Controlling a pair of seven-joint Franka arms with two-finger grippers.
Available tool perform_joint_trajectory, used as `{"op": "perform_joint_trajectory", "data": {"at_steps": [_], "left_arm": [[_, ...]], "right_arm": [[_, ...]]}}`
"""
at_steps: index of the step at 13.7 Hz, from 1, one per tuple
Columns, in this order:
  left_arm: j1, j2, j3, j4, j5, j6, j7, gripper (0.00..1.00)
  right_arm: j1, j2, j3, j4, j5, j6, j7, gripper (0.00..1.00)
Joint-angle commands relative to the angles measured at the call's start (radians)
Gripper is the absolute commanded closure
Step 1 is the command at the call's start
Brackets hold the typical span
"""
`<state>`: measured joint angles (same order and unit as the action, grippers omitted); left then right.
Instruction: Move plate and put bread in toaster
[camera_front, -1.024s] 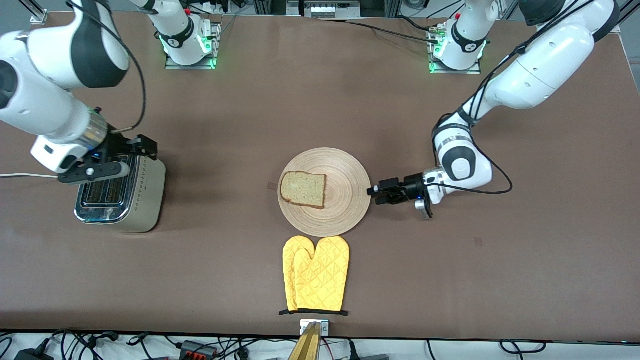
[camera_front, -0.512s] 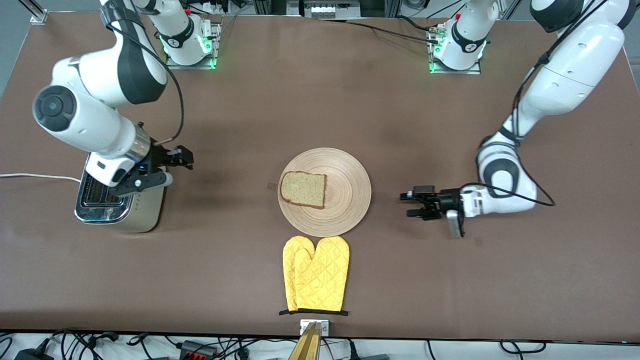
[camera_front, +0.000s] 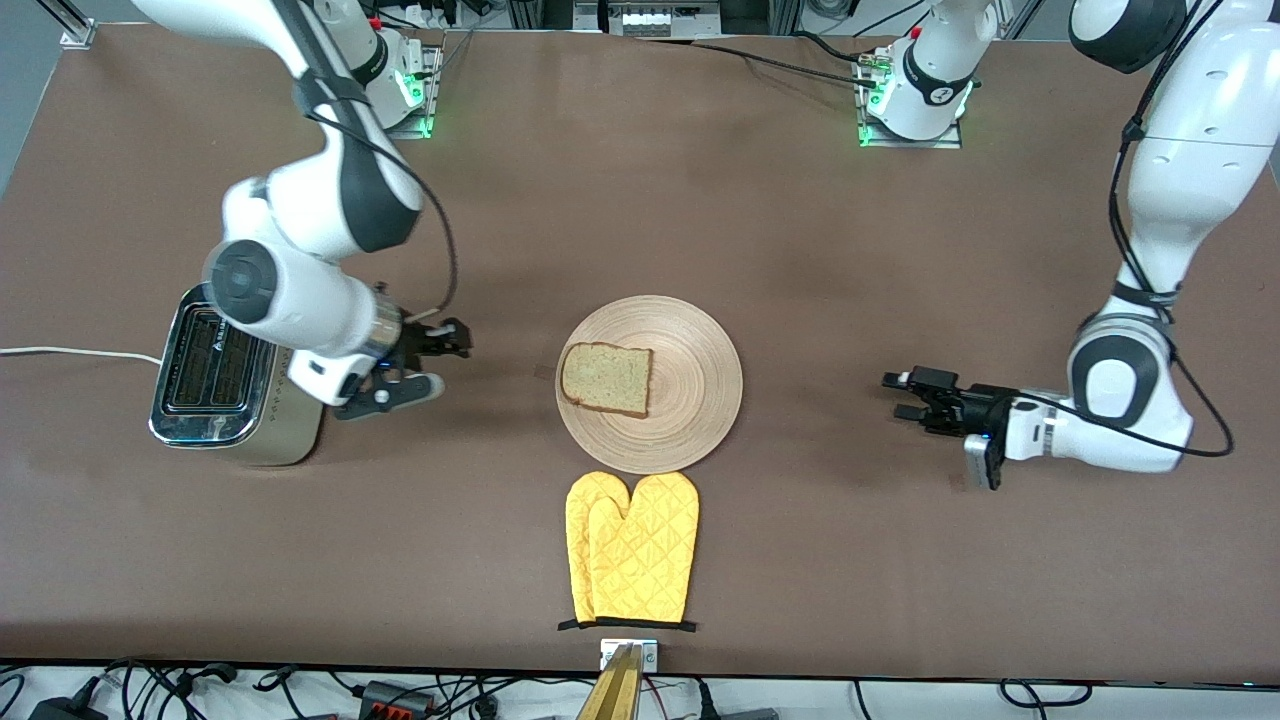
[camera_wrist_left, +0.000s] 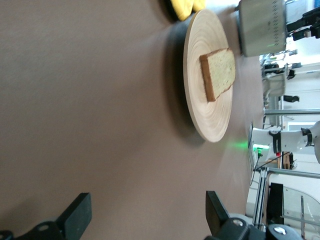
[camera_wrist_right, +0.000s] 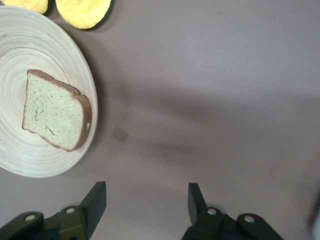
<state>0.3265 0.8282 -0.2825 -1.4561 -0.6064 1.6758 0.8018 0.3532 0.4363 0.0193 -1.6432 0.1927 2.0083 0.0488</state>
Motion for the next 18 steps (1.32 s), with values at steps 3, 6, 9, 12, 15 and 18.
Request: {"op": "perform_joint_trajectory", "data": {"at_steps": [3, 6, 9, 12, 15, 18], "left_arm": [[-0.009, -0.087, 0.005, 0.151, 0.268, -0.229, -0.361, 0.0], [-0.041, -0.207, -0.009, 0.151, 0.451, -0.246, -0.537, 0.0], [-0.082, -0.322, -0.011, 0.151, 0.621, -0.264, -0.662, 0.0], [-0.116, -0.399, -0.011, 0.152, 0.765, -0.29, -0.74, 0.0], [-0.156, -0.512, 0.02, 0.087, 0.781, -0.289, -0.74, 0.0], [-0.281, -0.599, 0.162, 0.008, 0.694, -0.225, -0.74, 0.0]], "right_arm": [[0.091, 0.102, -0.009, 0.039, 0.013, 0.075, 0.143, 0.27], [0.153, 0.15, -0.009, 0.039, 0.011, 0.147, 0.261, 0.27], [0.187, 0.208, -0.009, 0.077, 0.013, 0.207, 0.328, 0.28], [0.216, 0.263, -0.009, 0.127, 0.013, 0.219, 0.377, 0.31], [0.227, 0.288, -0.009, 0.143, 0.01, 0.219, 0.393, 0.32], [0.227, 0.3, -0.009, 0.143, 0.011, 0.221, 0.399, 0.35]]}}
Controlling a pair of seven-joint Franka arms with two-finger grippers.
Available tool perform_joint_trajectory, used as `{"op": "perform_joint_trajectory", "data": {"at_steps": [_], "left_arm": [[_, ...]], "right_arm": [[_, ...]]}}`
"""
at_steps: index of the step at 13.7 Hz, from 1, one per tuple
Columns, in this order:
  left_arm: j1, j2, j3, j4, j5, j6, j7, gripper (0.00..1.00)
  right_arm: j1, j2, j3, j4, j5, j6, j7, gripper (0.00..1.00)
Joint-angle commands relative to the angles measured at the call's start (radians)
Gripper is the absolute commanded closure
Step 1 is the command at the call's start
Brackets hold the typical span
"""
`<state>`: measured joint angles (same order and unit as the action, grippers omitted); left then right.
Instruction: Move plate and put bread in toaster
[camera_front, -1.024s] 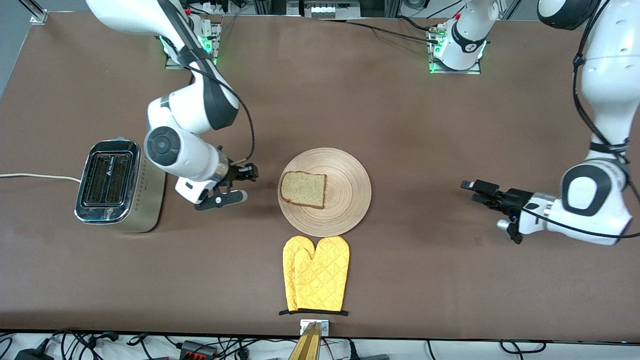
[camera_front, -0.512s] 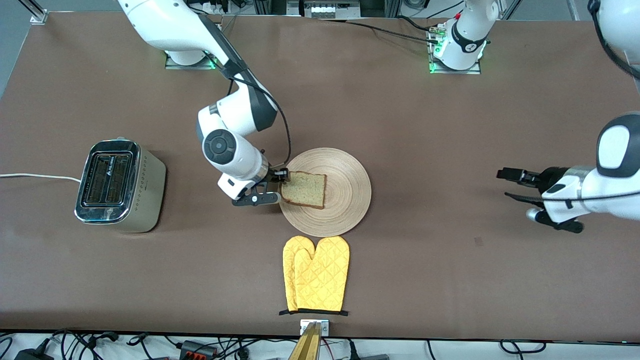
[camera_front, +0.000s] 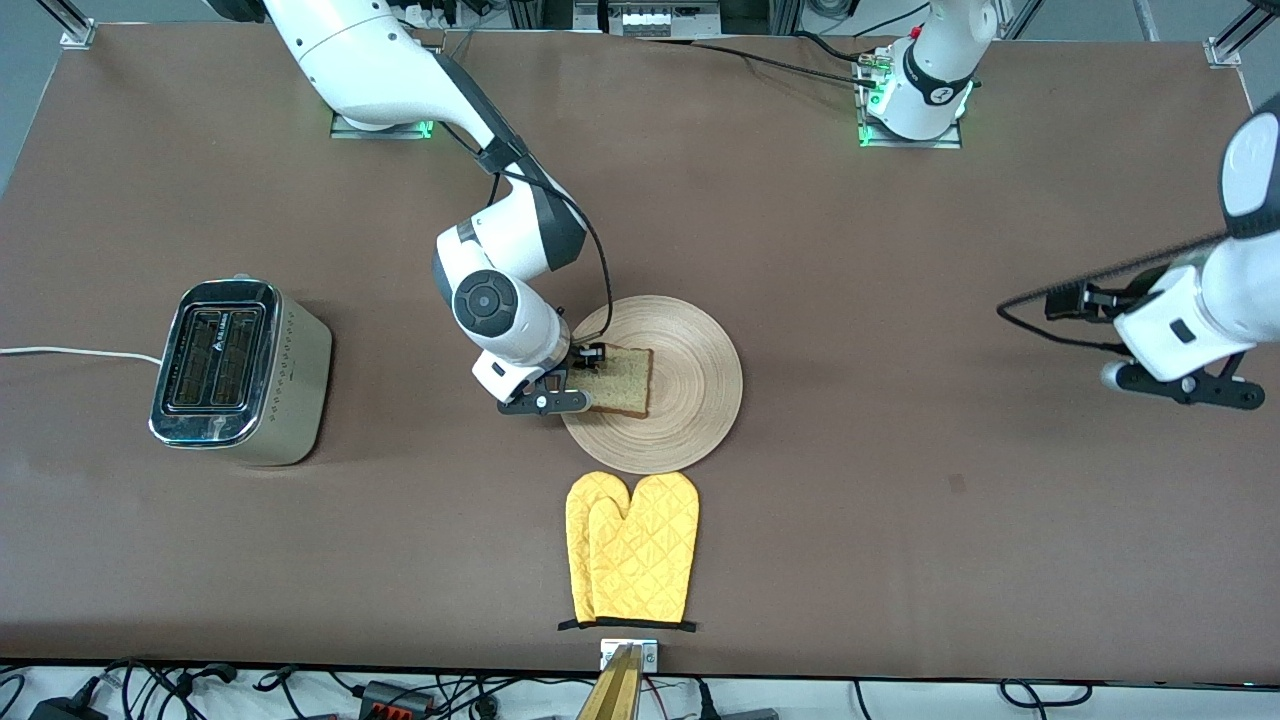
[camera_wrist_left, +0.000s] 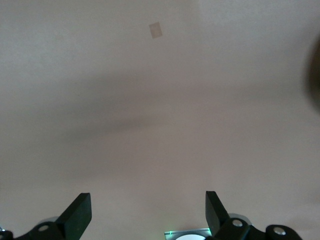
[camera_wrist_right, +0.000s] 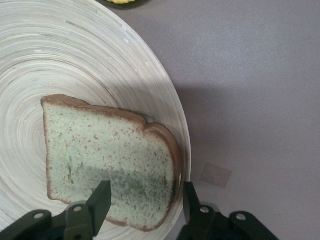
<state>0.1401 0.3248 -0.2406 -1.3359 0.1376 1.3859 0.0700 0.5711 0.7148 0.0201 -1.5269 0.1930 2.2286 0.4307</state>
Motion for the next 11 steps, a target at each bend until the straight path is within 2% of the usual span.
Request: {"op": "perform_joint_trajectory", "data": {"at_steps": [1, 2, 5, 7, 11], "left_arm": [[-0.156, -0.139, 0.211, -0.168, -0.091, 0.128, 0.002, 0.0], [-0.187, -0.192, 0.249, -0.242, -0.113, 0.186, 0.004, 0.0], [-0.22, -0.331, 0.257, -0.426, -0.112, 0.318, -0.022, 0.0], [-0.218, -0.349, 0.257, -0.457, -0.115, 0.326, -0.045, 0.0], [-0.206, -0.363, 0.257, -0.457, -0.115, 0.346, -0.035, 0.0]], "right_arm": [[0.009, 0.026, -0.009, 0.027, 0.011, 0.002, 0.017, 0.37], [0.009, 0.026, -0.009, 0.027, 0.011, 0.009, 0.017, 0.37], [0.009, 0.026, -0.009, 0.028, 0.011, 0.028, 0.016, 0.4], [0.007, 0.026, -0.011, 0.028, 0.011, 0.028, 0.01, 0.4], [0.009, 0.028, -0.011, 0.028, 0.008, 0.026, 0.008, 0.44]]}}
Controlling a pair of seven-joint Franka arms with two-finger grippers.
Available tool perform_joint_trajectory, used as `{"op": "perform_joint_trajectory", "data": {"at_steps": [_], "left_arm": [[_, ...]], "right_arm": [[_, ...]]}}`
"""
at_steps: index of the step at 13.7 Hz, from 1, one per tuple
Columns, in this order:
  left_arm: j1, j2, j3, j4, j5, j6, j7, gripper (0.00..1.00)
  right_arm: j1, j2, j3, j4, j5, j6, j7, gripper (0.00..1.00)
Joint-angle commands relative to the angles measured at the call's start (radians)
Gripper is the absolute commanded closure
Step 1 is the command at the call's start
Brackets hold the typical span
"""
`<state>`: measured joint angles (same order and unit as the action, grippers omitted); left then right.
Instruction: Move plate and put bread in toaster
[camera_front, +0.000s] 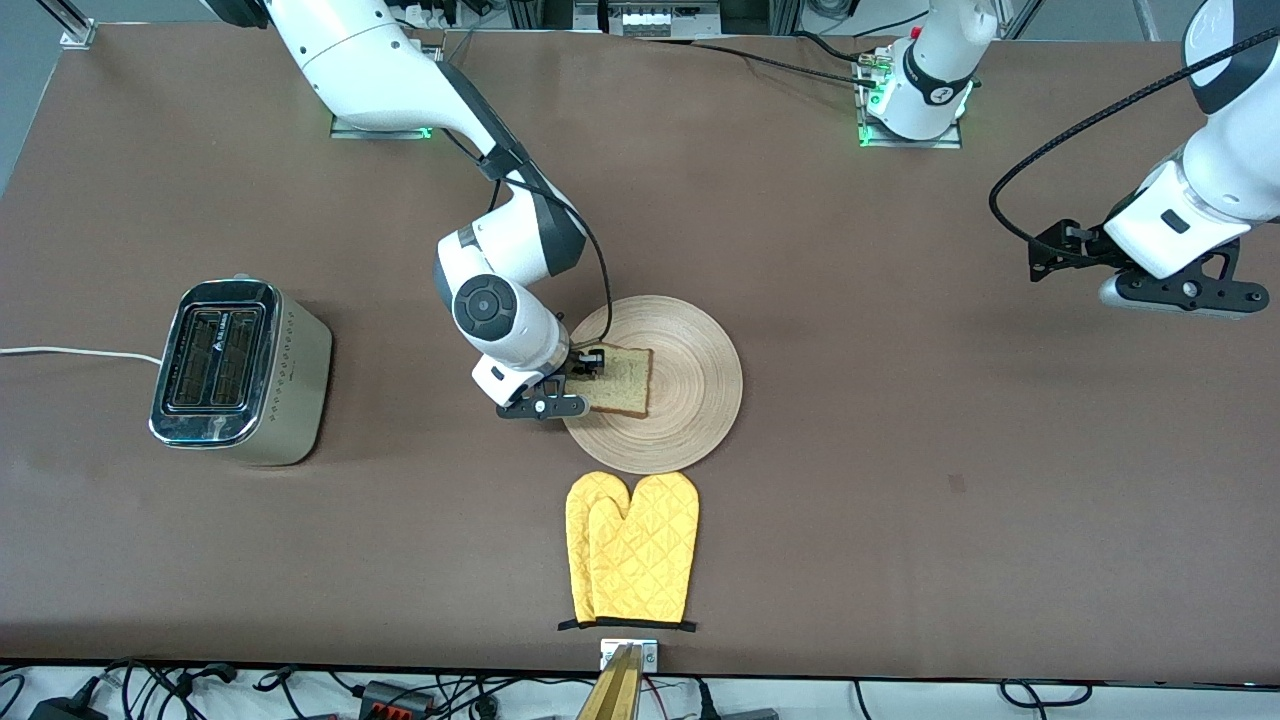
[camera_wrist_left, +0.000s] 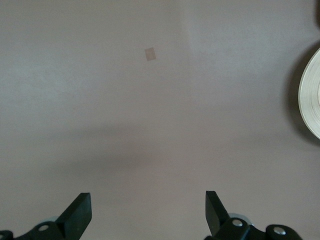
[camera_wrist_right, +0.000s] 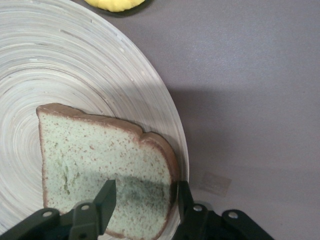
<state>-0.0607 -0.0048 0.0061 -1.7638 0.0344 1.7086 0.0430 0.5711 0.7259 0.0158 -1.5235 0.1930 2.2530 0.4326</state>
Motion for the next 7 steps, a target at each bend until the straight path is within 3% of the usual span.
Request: {"op": "perform_joint_trajectory", "data": {"at_steps": [1, 7], "left_arm": [[-0.004, -0.038, 0.009, -0.031, -0.01, 0.019, -0.008, 0.0], [0.012, -0.011, 0.0, 0.018, -0.015, 0.009, -0.035, 0.0]], "right_arm": [[0.007, 0.018, -0.007, 0.025, 0.009, 0.003, 0.008, 0.44], [0.007, 0.032, -0.007, 0.035, 0.008, 0.004, -0.002, 0.49]]}}
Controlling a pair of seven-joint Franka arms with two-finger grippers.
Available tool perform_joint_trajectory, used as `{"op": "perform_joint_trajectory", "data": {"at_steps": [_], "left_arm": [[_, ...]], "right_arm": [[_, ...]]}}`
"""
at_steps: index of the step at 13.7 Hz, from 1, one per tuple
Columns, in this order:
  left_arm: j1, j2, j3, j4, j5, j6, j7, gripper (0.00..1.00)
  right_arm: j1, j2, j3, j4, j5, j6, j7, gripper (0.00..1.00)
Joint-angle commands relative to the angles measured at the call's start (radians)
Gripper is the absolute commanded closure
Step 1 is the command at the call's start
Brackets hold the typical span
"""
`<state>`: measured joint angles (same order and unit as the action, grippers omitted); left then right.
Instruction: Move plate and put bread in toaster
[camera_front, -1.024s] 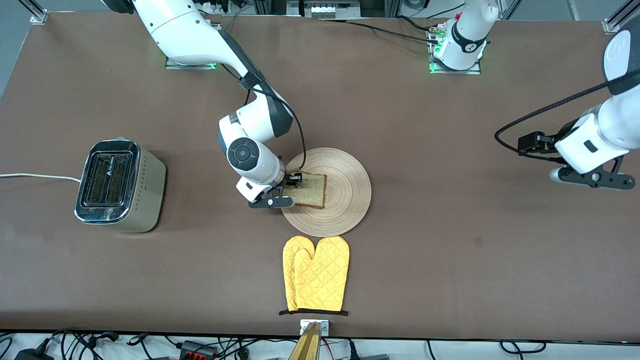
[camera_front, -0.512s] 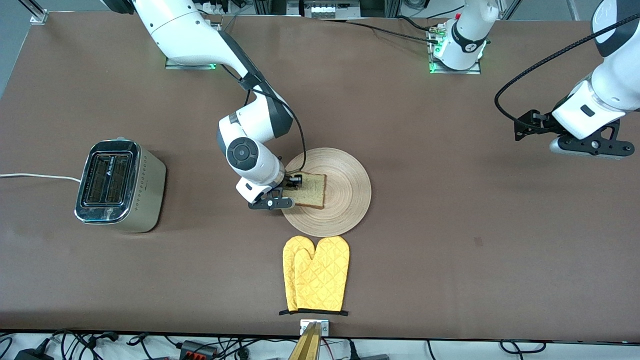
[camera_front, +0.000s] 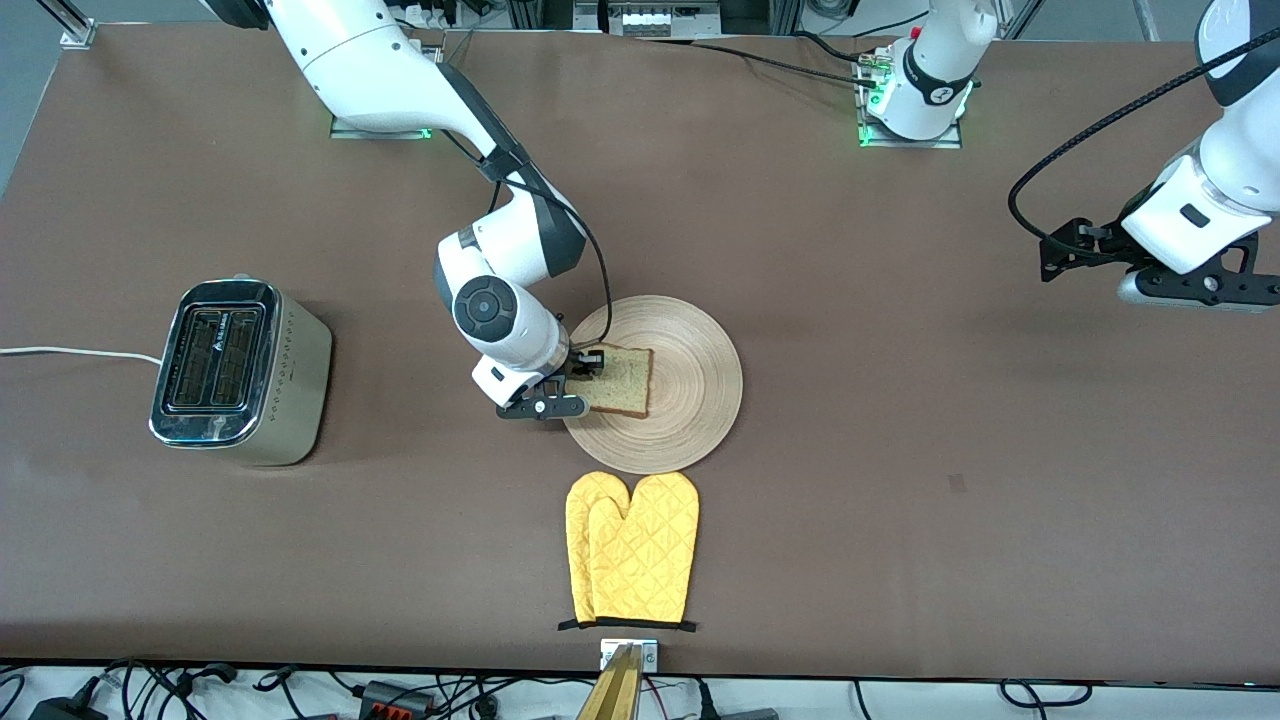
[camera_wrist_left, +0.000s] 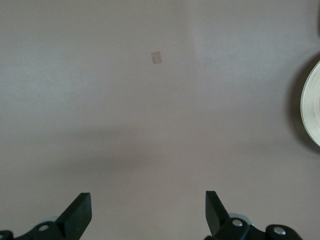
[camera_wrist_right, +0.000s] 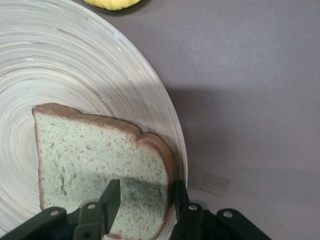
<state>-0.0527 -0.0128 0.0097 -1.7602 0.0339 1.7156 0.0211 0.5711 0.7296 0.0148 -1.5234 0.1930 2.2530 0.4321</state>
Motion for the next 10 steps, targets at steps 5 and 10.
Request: {"op": "perform_joint_trajectory", "data": {"at_steps": [5, 10], "left_arm": [[0.007, -0.002, 0.004, 0.015, -0.061, -0.048, -0.067, 0.0], [0.005, -0.004, 0.0, 0.037, -0.068, -0.05, -0.053, 0.0]], "right_arm": [[0.009, 0.039, -0.006, 0.049, 0.005, 0.003, -0.012, 0.81], [0.009, 0.037, -0.006, 0.049, 0.005, 0.003, -0.013, 1.0]]}}
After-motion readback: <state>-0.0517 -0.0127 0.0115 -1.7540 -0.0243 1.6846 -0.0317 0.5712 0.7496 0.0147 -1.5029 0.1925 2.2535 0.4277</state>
